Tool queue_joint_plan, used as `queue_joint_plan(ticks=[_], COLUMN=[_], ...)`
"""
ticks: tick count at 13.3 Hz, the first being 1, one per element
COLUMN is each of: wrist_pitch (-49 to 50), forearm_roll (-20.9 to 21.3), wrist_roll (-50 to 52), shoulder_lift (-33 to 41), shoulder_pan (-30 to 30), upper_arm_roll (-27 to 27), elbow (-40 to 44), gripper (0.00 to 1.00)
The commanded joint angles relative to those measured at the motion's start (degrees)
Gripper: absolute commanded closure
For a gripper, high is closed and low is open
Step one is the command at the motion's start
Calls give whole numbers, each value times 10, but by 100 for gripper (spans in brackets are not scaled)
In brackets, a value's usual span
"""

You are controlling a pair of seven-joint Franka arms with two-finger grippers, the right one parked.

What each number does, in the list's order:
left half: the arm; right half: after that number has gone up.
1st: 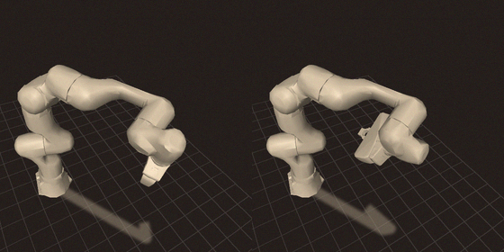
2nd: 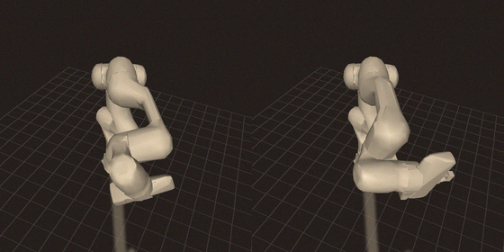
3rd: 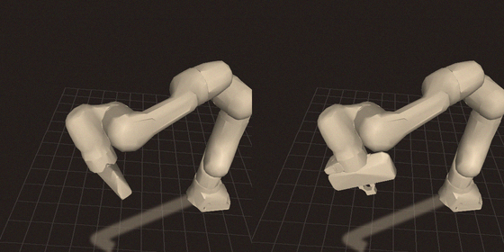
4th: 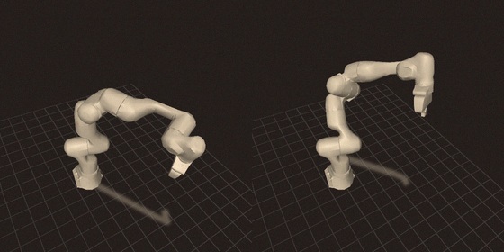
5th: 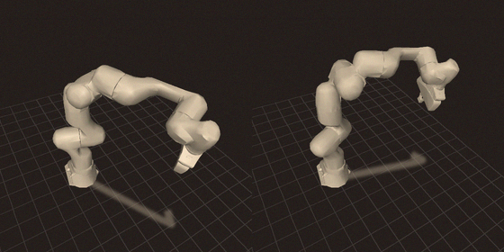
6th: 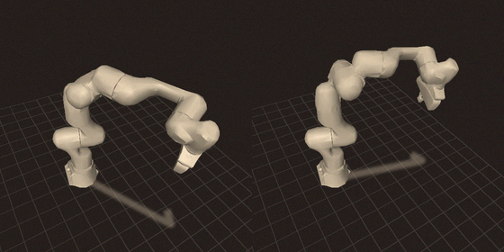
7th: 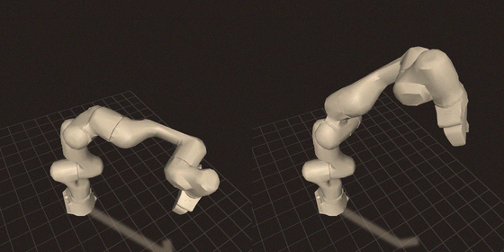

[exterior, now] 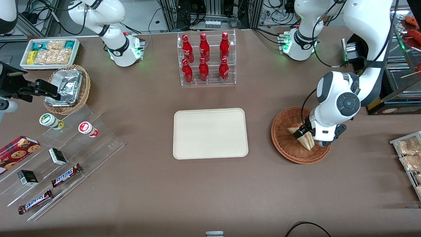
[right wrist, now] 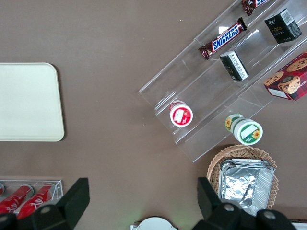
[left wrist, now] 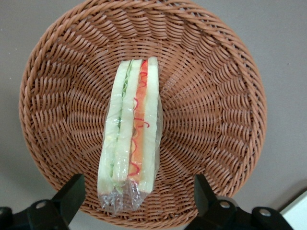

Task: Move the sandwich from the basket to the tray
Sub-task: 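Lower the open left gripper around the sandwich and close on it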

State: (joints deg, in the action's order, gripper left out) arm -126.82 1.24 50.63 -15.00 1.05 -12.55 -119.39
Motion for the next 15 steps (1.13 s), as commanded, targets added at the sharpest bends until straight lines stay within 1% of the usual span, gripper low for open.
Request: queue_joint_plan(ticks=[1, 5, 6, 8, 9, 10, 11, 12, 15], wrist_pitch=[-23, -42, -49, -67, -69, -69, -69, -68, -45], forearm_roll=[0, 0, 0, 0, 0, 0, 0, 0, 0], wrist_roll=[10, 10, 12, 46, 52, 52, 52, 51, 46], shoulder_lift=[-9, -20, -20, -26, -26, -24, -24, -22, -6], shoulder_pan=[4, 4, 4, 4, 4, 4, 4, 4, 4], upper_arm_roll=[-2, 4, 7, 7, 7, 7, 7, 7, 7], elbow=[-8, -15, -19, -24, -28, -30, -31, -31, -23], gripper=[0, 0, 5, 37, 56, 73, 88, 100, 100])
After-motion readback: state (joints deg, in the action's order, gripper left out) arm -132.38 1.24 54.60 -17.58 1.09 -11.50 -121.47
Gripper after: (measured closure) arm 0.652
